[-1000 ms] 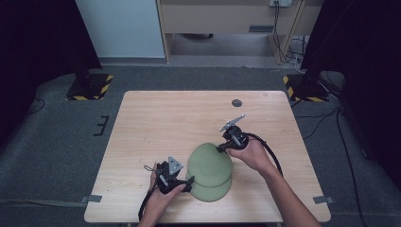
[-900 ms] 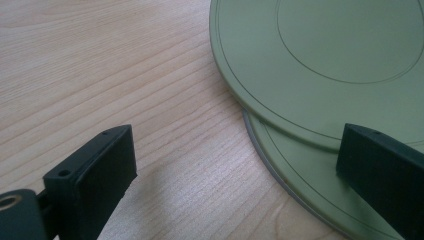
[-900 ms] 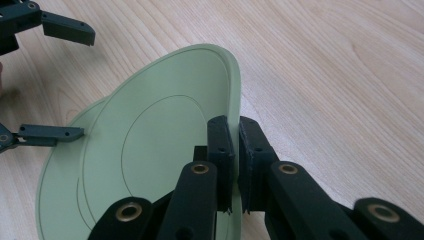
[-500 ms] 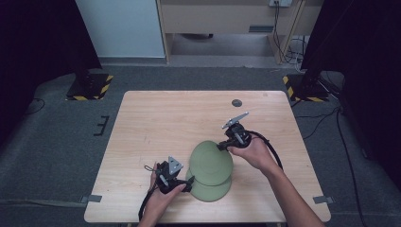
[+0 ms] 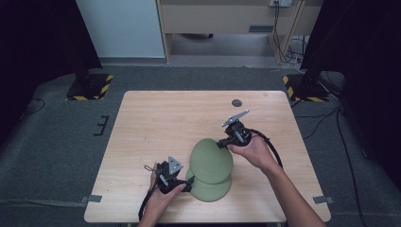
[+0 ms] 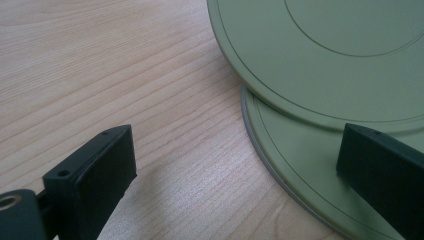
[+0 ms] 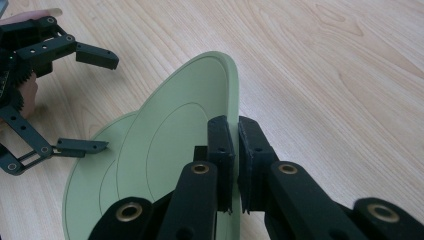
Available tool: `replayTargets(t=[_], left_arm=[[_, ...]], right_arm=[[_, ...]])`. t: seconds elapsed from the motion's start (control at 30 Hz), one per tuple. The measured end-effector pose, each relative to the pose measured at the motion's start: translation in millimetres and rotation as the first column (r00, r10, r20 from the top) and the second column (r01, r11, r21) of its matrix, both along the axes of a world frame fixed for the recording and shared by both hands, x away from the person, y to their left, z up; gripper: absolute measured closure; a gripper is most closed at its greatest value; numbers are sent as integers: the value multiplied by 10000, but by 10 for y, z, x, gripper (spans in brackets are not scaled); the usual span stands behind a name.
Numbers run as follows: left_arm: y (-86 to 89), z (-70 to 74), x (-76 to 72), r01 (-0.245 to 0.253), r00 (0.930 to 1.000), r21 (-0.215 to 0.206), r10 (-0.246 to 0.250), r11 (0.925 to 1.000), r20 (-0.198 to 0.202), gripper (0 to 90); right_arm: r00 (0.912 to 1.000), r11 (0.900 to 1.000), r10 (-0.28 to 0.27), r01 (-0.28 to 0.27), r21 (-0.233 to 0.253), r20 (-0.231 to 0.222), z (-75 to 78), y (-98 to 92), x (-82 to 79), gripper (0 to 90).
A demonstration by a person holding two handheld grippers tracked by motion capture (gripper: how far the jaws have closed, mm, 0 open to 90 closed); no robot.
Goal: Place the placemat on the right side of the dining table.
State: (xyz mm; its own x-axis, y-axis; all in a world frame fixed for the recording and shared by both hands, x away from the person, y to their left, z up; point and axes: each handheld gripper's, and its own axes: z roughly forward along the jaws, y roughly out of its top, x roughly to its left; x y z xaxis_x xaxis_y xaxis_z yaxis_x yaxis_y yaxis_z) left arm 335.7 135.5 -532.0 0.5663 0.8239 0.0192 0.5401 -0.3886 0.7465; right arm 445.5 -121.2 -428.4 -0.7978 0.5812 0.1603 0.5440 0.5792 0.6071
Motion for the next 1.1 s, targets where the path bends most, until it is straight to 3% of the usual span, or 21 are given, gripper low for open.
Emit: replayTargets(t=[0.63,1.1], left_arm=[[33,11,8,-12,10000,-110,11,9999,-78,28],[346,81,89,-847,9964,-601,842,9946,-108,33]], right_arm=[[9987,9972,-428,409,619,283,285,-149,-21,859],[9935,9933,-804,731,893,810,529,-165,-6,860]])
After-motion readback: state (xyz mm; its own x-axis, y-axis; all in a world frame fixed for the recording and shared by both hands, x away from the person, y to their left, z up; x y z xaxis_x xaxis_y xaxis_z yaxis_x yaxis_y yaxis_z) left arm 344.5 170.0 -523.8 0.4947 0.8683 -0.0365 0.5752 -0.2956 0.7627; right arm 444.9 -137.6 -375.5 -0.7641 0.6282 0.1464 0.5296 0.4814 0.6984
